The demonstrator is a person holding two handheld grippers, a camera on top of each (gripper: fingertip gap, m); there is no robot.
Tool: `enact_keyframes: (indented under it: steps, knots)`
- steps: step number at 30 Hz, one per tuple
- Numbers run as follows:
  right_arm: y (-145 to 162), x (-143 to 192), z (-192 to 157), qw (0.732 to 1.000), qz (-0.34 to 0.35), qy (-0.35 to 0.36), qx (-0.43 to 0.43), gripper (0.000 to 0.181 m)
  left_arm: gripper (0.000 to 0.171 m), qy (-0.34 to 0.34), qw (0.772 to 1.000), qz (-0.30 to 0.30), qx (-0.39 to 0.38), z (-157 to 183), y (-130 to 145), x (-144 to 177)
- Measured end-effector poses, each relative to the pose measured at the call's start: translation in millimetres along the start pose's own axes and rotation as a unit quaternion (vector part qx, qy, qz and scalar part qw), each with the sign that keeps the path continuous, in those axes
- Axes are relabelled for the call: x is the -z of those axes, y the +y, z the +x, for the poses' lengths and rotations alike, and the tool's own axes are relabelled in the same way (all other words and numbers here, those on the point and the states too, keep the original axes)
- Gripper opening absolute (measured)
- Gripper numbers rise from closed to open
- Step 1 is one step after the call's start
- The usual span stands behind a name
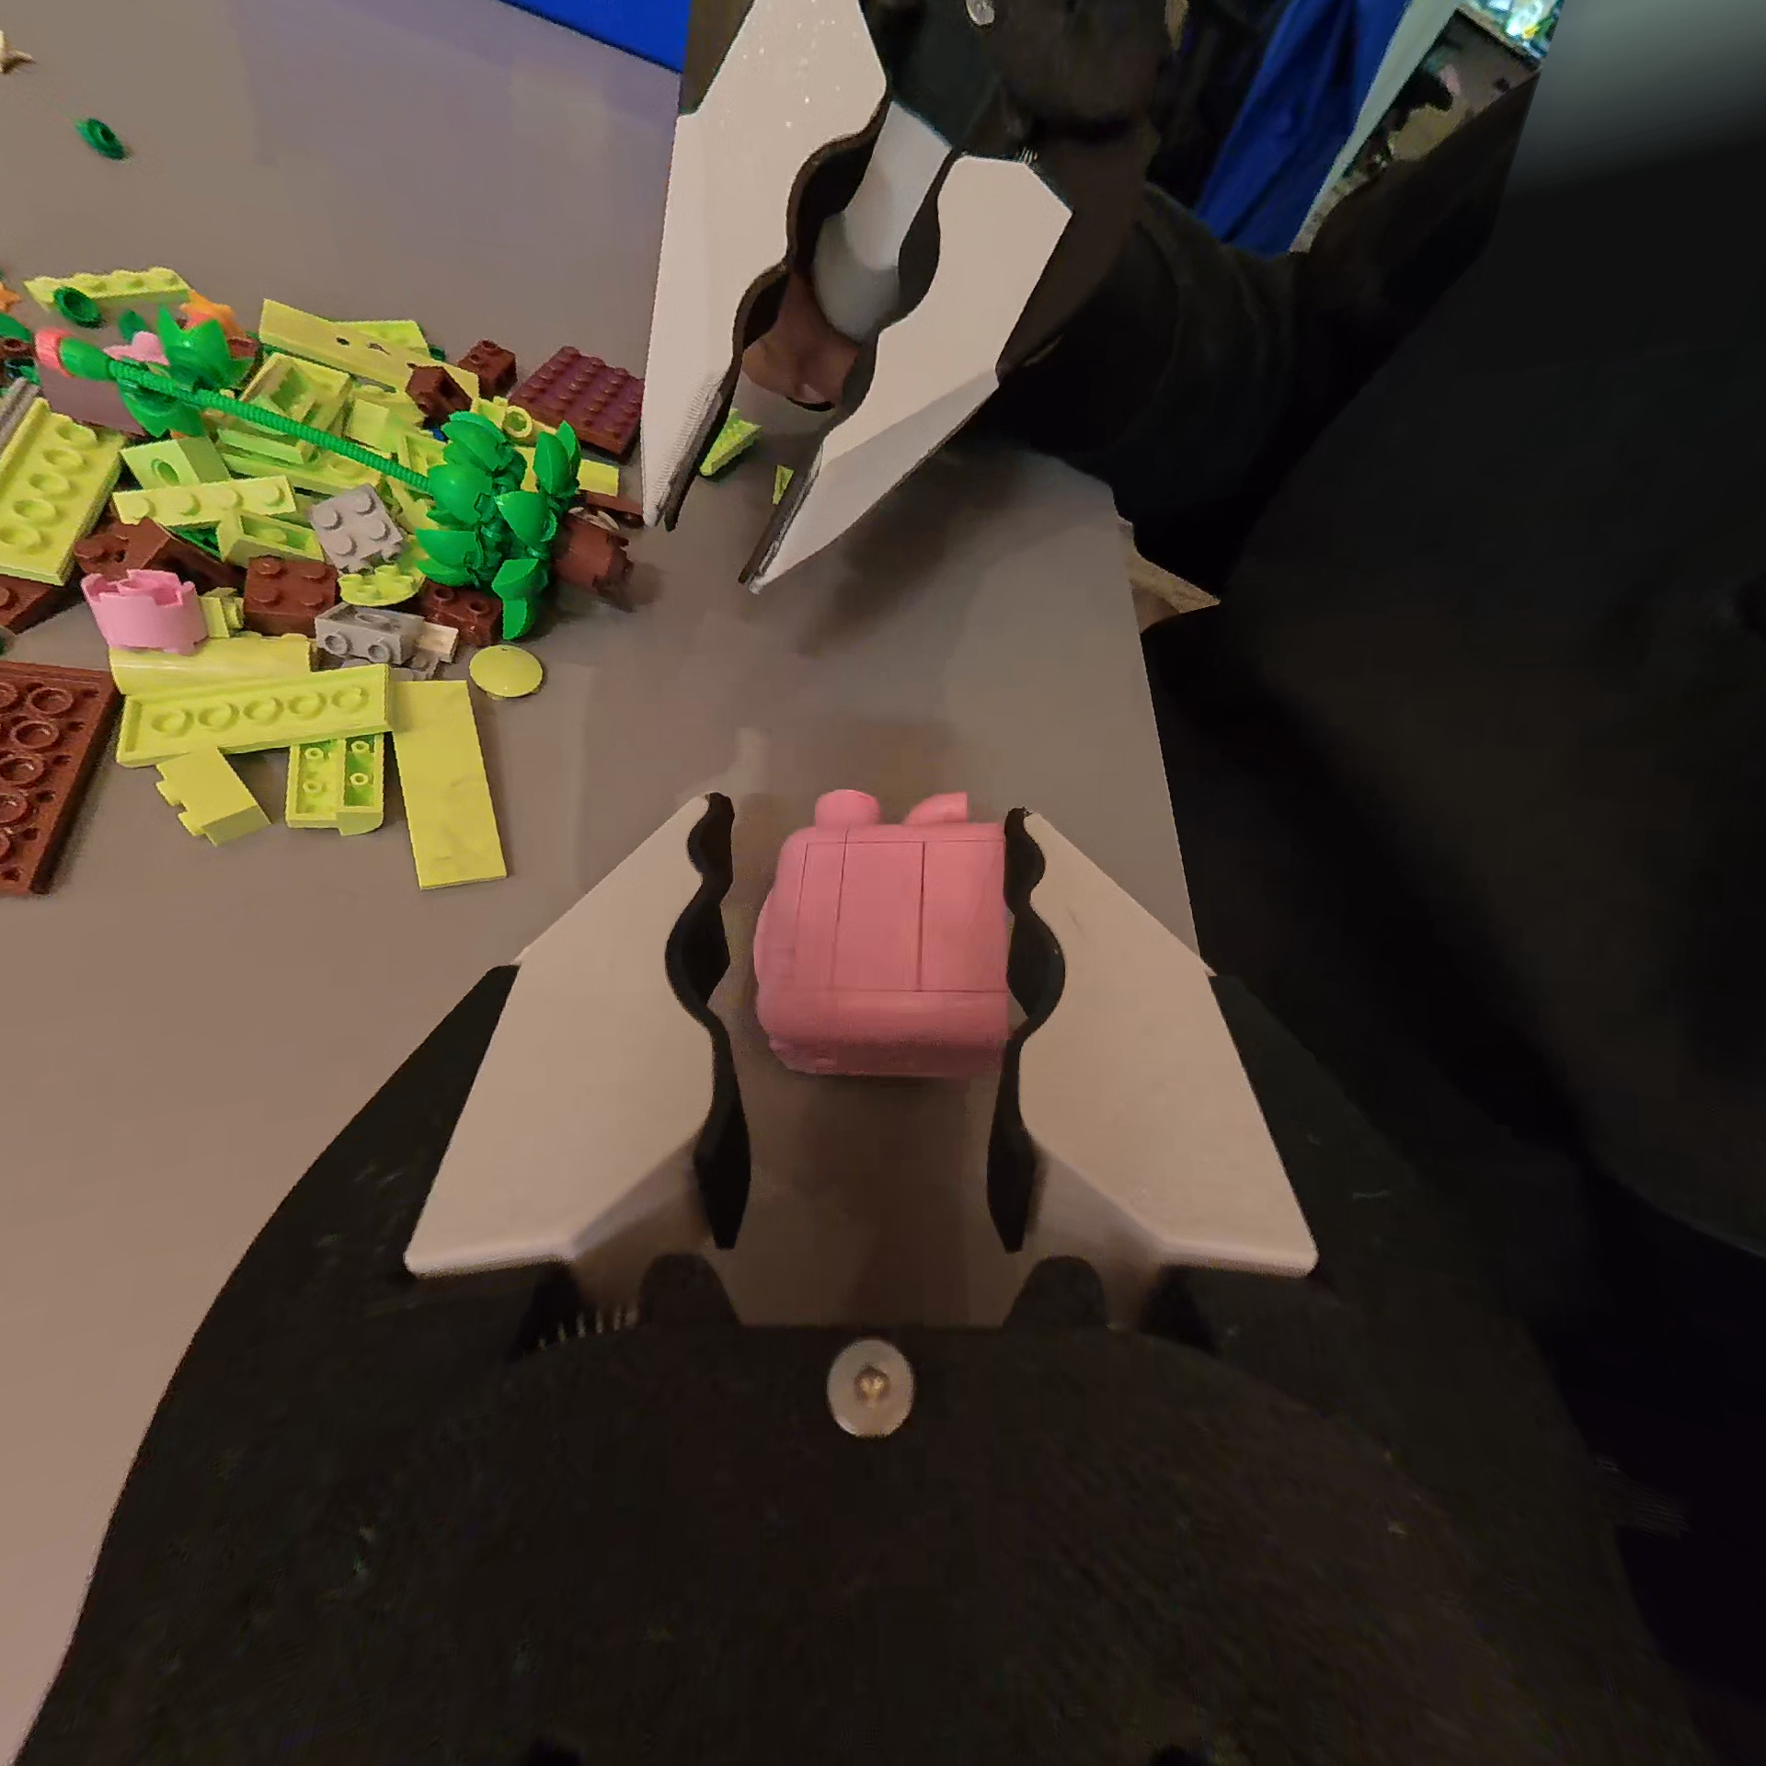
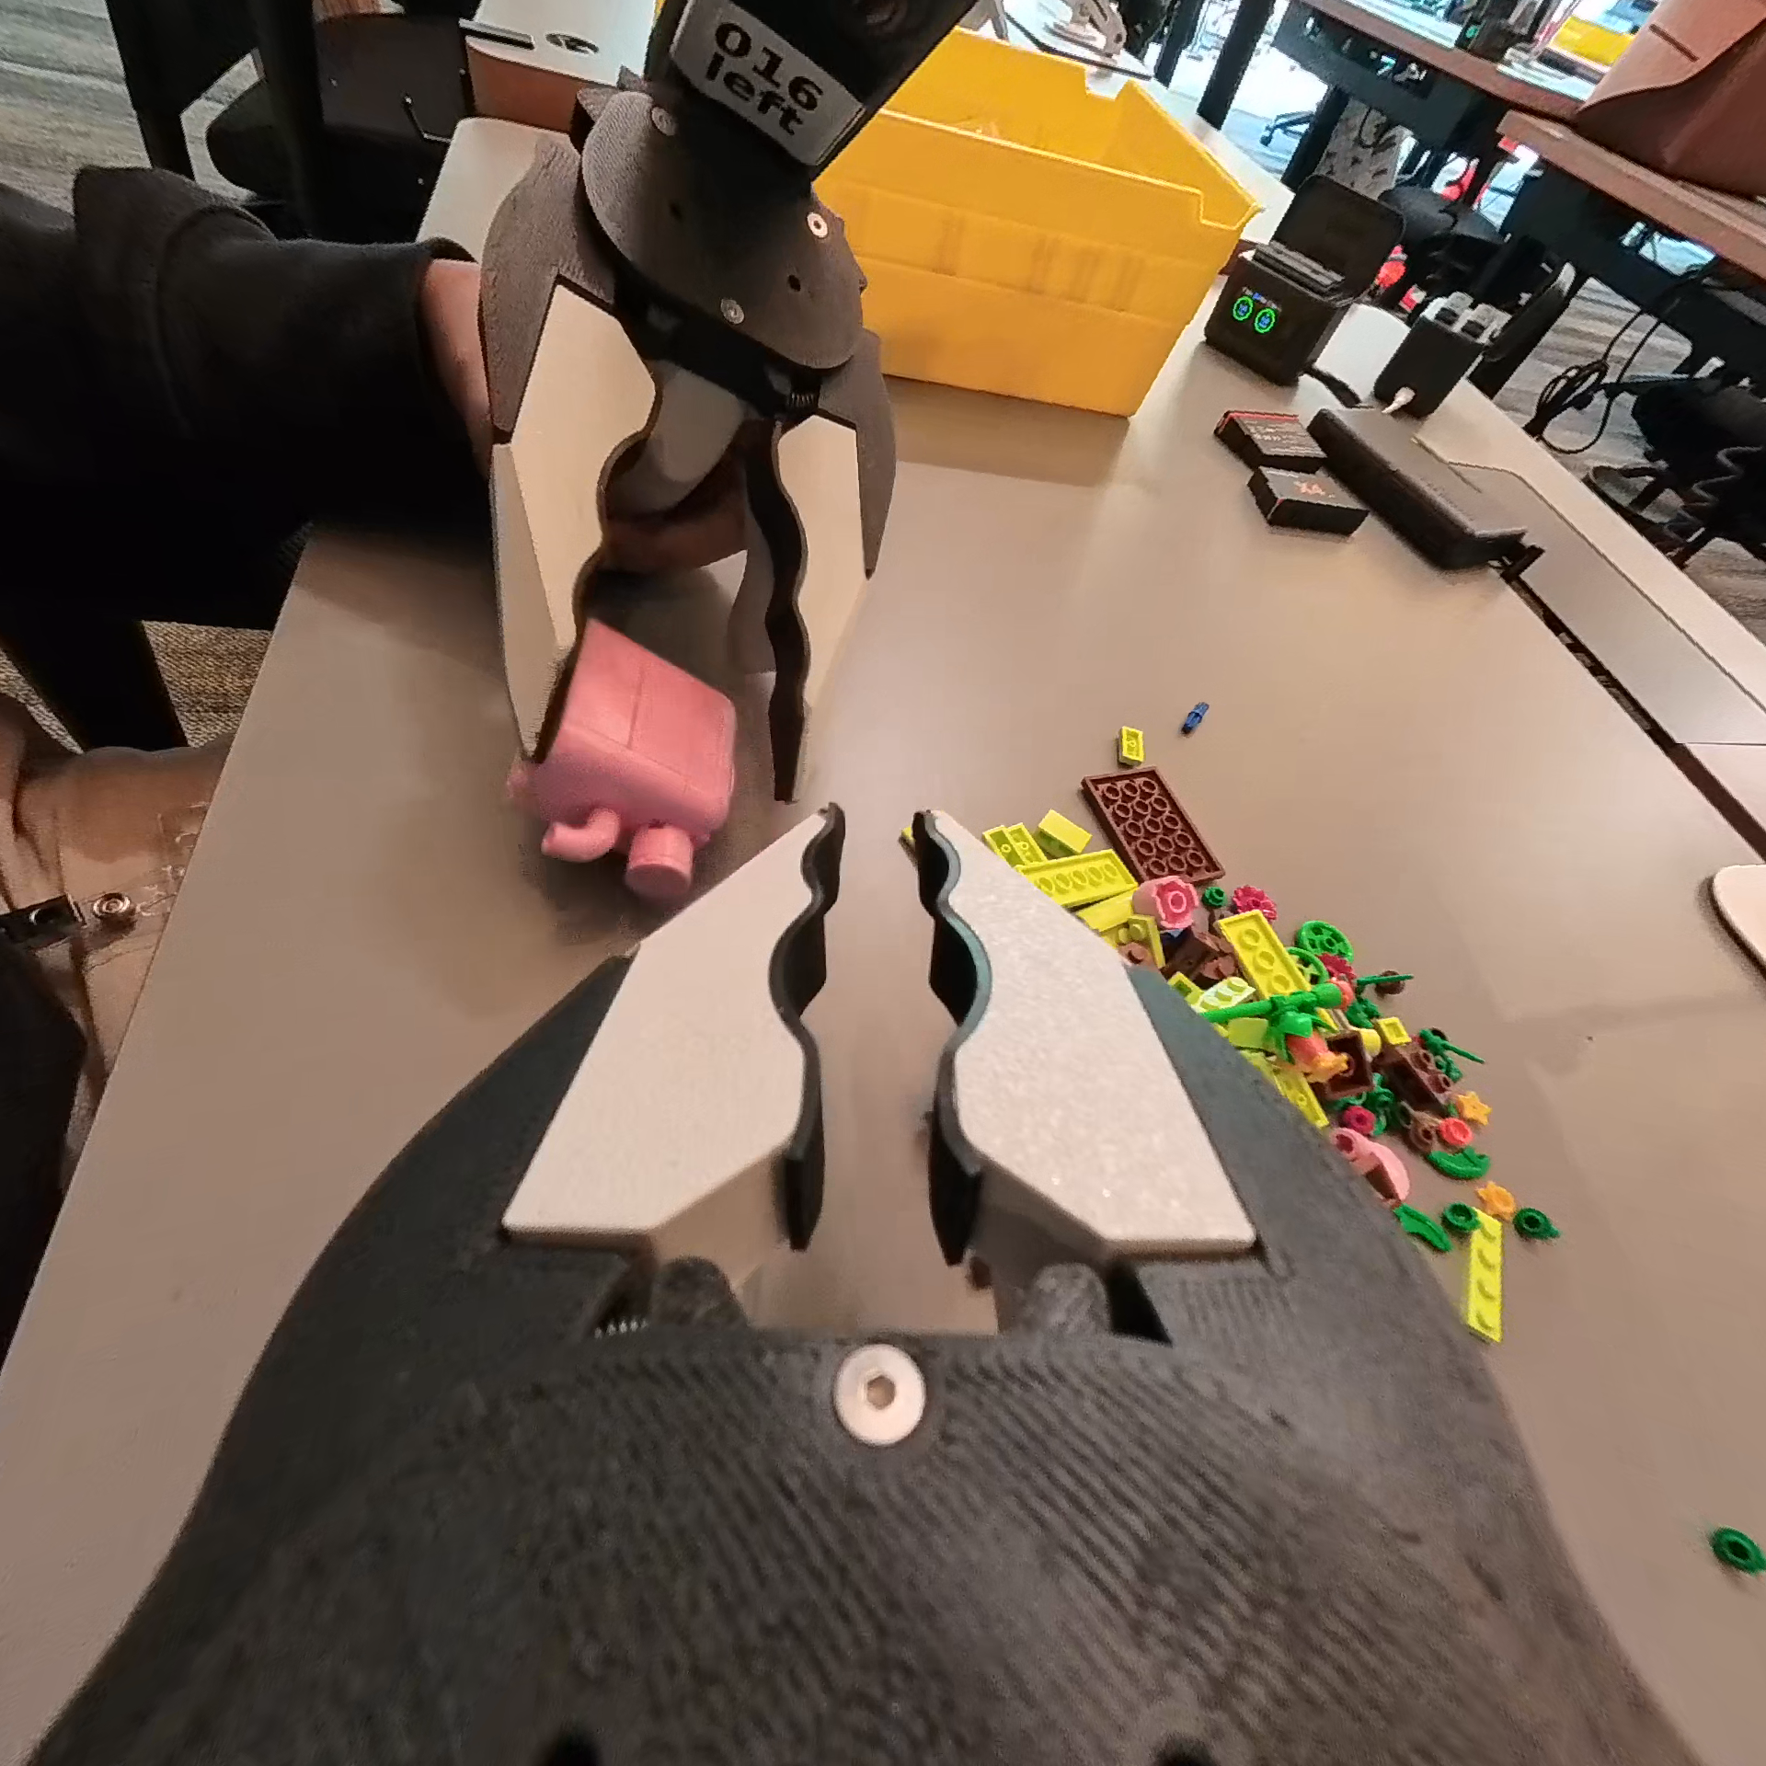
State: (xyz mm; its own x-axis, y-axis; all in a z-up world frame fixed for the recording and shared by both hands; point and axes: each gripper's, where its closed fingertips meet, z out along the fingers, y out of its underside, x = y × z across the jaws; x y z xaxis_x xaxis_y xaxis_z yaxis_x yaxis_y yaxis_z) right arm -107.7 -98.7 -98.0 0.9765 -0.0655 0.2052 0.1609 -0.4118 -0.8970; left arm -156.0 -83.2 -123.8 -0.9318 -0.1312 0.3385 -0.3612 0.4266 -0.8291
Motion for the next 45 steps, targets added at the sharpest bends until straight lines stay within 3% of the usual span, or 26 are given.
enact_keyframes:
  steps: [6, 11, 14, 22, 27, 29, 32, 38, 45]
  knots:
    - [0, -2, -6, 1.000, -0.001, -0.010, 0.014, 0.015, 0.058, 0.008, 0.999, 0.037, -0.001, 2, -8, 8]
    - [2, -4, -10, 1.000, -0.003, -0.027, 0.007, 0.019, 0.073, -0.022, 0.997, 0.071, 0.012, 3, -15, 14]
    - [5, -5, -12, 0.999, -0.007, -0.046, -0.025, 0.025, 0.084, -0.067, 0.994, 0.080, 0.030, 9, -12, 10]
    - [-6, -7, -15, 0.996, 0.021, -0.043, -0.069, 0.019, 0.078, -0.237, 0.971, 0.020, 0.006, 2, 10, 5]
    - [7, -3, -30, 0.989, -0.023, -0.052, -0.136, 0.000, 0.074, -0.216, 0.976, -0.017, 0.025, -1, 19, -3]
    - [12, -2, -36, 0.982, -0.034, -0.054, -0.175, 0.000, 0.061, -0.210, 0.977, -0.027, 0.025, 0, 21, -6]
    - [20, -5, -43, 0.973, -0.044, -0.048, -0.223, 0.008, 0.059, -0.207, 0.977, -0.039, 0.027, -1, 24, -9]
    - [27, -18, -58, 0.968, -0.087, -0.030, -0.234, 0.015, 0.060, -0.202, 0.978, -0.042, 0.030, -1, 25, -10]
    - [31, -22, -60, 0.970, -0.107, -0.021, -0.216, 0.007, 0.059, -0.203, 0.978, -0.042, 0.029, -1, 25, -10]
